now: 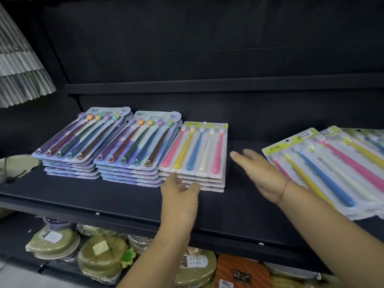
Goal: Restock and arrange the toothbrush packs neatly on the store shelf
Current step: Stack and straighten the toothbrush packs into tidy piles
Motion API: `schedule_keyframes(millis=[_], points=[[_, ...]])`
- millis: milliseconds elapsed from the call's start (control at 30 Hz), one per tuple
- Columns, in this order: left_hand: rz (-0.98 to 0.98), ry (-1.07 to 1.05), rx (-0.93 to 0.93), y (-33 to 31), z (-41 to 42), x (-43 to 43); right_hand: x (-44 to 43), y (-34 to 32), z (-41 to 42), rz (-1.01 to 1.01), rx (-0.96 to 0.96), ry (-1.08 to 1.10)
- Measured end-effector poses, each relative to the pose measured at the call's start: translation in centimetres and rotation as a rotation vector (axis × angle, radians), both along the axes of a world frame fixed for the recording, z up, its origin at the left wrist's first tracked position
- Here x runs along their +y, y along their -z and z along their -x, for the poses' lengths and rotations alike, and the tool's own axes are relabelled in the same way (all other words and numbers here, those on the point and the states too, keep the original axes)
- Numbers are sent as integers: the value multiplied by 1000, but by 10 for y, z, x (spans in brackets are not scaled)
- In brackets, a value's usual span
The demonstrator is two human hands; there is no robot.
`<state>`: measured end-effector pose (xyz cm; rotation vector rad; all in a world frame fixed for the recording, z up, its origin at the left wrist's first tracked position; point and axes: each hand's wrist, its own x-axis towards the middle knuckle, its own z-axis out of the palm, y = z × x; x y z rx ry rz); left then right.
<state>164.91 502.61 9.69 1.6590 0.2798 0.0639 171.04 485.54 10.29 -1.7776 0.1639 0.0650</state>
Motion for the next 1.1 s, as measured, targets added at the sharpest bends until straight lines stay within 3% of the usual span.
schedule_keyframes(millis=[133, 233, 300, 400, 500, 733, 967, 1100], points=[[-98, 151, -137, 2, 6, -27, -73, -36, 47, 365, -314, 147], [99, 382, 65, -1, 9, -67, -147, -50, 63, 669, -349, 348], [270, 458, 216, -7, 4, -96, -191, -54, 69, 757, -226, 432], [456, 466, 353, -20, -7, -141, -241, -50, 78, 710, 26, 458], [538, 416, 453, -35, -14, -171, -266, -40, 85, 624, 148, 405], [542, 306, 538, -28, -36, -193, -261, -44, 85, 550, -48, 460], [607, 372, 505, -18, -31, -209, -240, -48, 73, 535, 110, 255], [657, 365, 473, -21, -24, -224, -251, -48, 82, 215, 16, 375]])
